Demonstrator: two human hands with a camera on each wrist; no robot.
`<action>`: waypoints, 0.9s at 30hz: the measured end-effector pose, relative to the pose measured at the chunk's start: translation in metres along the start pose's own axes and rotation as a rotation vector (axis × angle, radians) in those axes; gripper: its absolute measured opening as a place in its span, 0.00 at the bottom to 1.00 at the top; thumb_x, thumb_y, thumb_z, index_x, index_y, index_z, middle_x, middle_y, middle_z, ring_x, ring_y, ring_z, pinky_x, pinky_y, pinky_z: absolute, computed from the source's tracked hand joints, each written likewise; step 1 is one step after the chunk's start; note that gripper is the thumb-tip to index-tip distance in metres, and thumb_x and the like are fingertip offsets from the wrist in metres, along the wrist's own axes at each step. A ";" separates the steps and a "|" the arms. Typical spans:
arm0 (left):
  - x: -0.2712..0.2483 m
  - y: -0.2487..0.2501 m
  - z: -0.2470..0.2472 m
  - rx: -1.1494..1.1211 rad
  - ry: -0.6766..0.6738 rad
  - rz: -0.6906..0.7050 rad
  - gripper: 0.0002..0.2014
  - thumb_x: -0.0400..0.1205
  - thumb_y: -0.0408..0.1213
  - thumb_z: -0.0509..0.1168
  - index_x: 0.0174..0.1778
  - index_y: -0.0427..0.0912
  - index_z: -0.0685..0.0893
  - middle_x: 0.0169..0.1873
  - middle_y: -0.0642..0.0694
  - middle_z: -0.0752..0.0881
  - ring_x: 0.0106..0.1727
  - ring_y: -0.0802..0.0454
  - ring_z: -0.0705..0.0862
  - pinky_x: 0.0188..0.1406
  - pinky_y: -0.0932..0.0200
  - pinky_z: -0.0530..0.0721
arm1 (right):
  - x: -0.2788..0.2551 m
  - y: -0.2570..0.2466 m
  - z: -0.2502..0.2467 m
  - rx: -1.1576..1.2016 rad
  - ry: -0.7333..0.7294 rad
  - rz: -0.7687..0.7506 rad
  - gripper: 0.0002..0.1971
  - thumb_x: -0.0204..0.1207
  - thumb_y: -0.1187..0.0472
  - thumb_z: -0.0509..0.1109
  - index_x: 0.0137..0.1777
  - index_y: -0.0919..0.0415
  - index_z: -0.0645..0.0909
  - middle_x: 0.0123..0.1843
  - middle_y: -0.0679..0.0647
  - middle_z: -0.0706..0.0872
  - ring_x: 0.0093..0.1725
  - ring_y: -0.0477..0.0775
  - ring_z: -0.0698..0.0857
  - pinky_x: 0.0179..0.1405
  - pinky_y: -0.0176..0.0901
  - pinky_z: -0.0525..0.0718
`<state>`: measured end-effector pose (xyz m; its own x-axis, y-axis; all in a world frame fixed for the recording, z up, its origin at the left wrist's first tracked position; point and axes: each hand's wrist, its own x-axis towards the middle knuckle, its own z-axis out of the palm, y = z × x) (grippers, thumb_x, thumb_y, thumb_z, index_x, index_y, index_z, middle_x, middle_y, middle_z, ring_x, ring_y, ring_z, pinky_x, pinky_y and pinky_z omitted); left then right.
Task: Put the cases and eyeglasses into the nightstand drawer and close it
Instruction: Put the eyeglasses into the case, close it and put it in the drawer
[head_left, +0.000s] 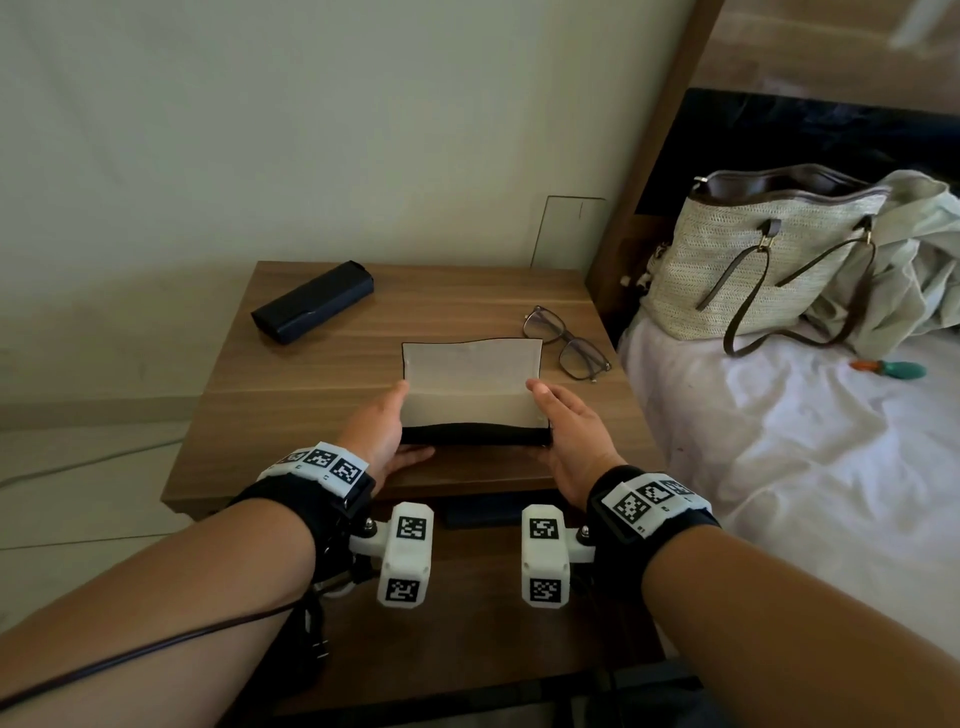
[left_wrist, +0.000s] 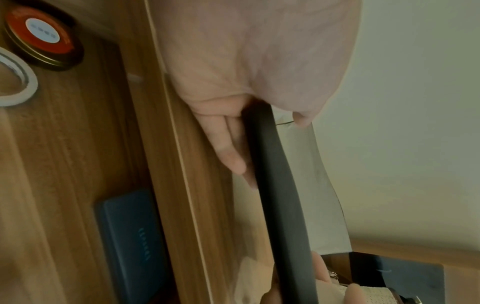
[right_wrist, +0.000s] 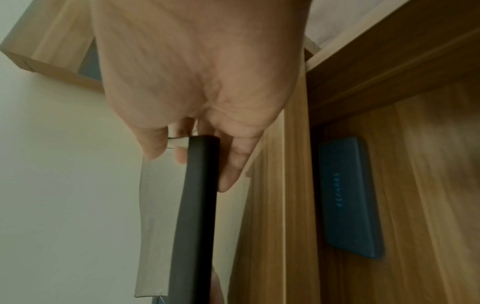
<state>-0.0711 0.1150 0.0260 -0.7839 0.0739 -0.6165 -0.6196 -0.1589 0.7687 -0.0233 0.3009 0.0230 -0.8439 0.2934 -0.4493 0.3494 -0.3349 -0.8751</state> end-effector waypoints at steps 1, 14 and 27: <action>0.002 0.000 0.001 -0.013 0.007 0.008 0.13 0.85 0.51 0.59 0.60 0.49 0.69 0.46 0.46 0.77 0.46 0.46 0.81 0.42 0.52 0.88 | 0.004 0.001 0.000 -0.041 0.013 -0.013 0.08 0.82 0.55 0.65 0.58 0.51 0.82 0.59 0.54 0.81 0.59 0.58 0.81 0.59 0.63 0.87; 0.035 0.012 0.012 -0.001 0.130 0.030 0.15 0.85 0.53 0.56 0.58 0.47 0.77 0.58 0.42 0.81 0.44 0.47 0.82 0.29 0.57 0.84 | 0.074 -0.045 -0.012 -0.570 0.398 -0.308 0.11 0.80 0.52 0.63 0.56 0.53 0.83 0.41 0.43 0.83 0.41 0.42 0.81 0.42 0.39 0.81; 0.056 0.024 0.027 0.007 0.115 0.080 0.16 0.86 0.55 0.54 0.62 0.49 0.76 0.64 0.41 0.79 0.56 0.42 0.82 0.27 0.57 0.84 | 0.124 -0.059 -0.018 -0.975 0.540 -0.124 0.12 0.74 0.48 0.64 0.55 0.46 0.84 0.64 0.55 0.83 0.66 0.63 0.77 0.64 0.50 0.72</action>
<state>-0.1305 0.1421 0.0146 -0.8210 -0.0517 -0.5686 -0.5562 -0.1530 0.8169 -0.1413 0.3731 0.0158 -0.6903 0.7054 -0.1608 0.6444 0.4985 -0.5799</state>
